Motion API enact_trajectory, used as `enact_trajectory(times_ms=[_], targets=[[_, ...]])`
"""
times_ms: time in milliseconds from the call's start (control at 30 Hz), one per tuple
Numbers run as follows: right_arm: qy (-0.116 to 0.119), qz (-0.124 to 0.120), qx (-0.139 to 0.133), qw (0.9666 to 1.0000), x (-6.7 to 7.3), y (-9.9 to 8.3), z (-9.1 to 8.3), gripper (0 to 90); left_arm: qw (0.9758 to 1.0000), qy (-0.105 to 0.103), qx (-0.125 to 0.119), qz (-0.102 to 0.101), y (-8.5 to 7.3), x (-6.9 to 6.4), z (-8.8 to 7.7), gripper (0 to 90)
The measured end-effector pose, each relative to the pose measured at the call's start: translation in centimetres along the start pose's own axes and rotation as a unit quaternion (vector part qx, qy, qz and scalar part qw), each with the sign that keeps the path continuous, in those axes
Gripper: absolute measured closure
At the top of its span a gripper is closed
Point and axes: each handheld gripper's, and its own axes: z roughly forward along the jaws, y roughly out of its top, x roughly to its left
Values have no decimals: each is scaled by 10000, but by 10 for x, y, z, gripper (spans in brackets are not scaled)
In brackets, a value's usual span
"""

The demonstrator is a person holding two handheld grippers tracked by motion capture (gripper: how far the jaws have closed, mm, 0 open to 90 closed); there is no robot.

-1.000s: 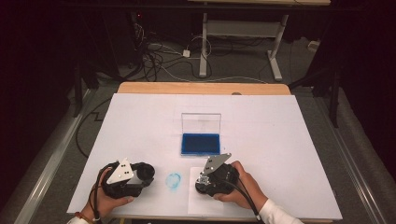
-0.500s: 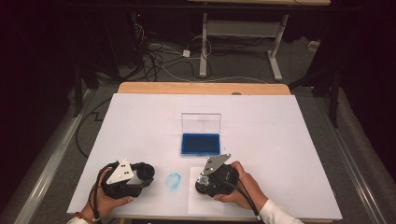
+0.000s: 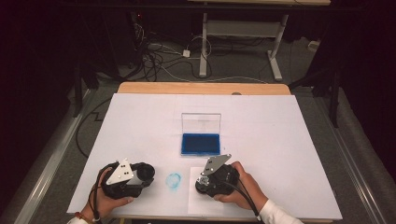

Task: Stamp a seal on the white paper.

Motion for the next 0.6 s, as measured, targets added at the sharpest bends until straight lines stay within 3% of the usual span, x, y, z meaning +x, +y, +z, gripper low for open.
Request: enact_trajectory(times_ms=[600], targets=[[101,147,-66,9998,-4,-1,-1,565,10000,-1,-4,9,0,-1,0,367]])
